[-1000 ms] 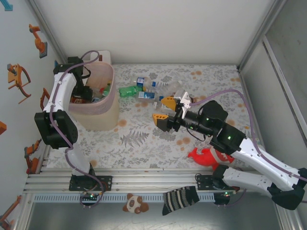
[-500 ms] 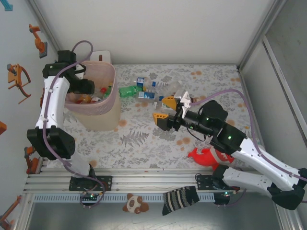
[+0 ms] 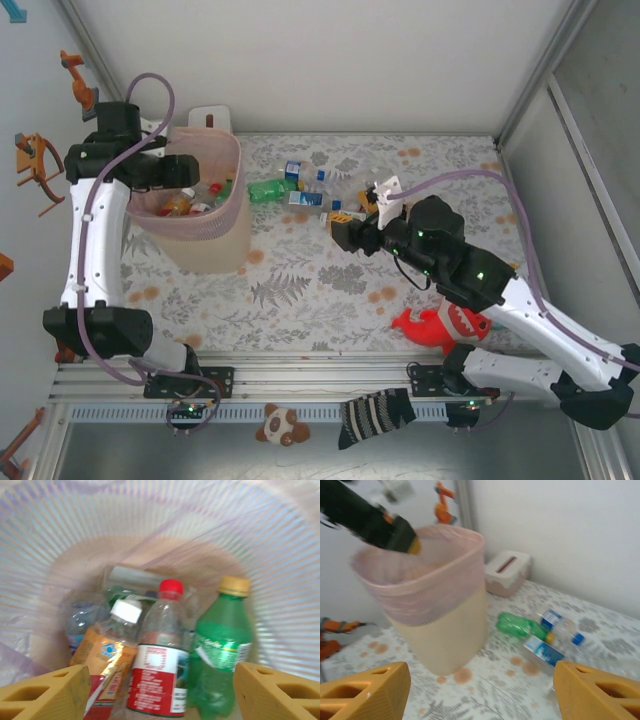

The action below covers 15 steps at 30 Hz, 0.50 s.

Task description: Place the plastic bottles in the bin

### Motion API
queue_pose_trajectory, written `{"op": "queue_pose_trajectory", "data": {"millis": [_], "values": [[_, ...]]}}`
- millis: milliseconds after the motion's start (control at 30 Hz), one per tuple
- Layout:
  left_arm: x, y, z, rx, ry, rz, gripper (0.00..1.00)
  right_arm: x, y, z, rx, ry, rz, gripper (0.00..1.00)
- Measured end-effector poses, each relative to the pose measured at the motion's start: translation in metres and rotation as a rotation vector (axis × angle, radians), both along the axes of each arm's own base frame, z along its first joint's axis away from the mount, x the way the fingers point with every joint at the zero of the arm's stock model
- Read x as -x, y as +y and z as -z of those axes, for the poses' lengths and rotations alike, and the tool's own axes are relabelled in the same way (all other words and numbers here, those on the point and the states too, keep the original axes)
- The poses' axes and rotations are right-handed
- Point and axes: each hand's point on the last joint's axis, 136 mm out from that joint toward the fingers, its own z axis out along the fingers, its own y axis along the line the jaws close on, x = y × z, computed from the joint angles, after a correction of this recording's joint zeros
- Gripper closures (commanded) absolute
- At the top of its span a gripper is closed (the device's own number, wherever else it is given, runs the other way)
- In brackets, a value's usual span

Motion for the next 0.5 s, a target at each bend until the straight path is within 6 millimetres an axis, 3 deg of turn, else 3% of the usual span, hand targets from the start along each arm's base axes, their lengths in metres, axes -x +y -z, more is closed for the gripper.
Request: {"op": "queue_pose_trajectory", "data": {"millis": [300,500], "values": [[0.014,-0.035,-0.040,0.240,-0.159,0.064,0.25,-0.042,-0.023,0.065,0.132,0.190,0.213,0.30],[0.027,-0.056,-0.055,0.395,-0.222,0.109,0.25,-0.060,-0.019,0.107,0.243,0.286,0.201,0.31]]}}
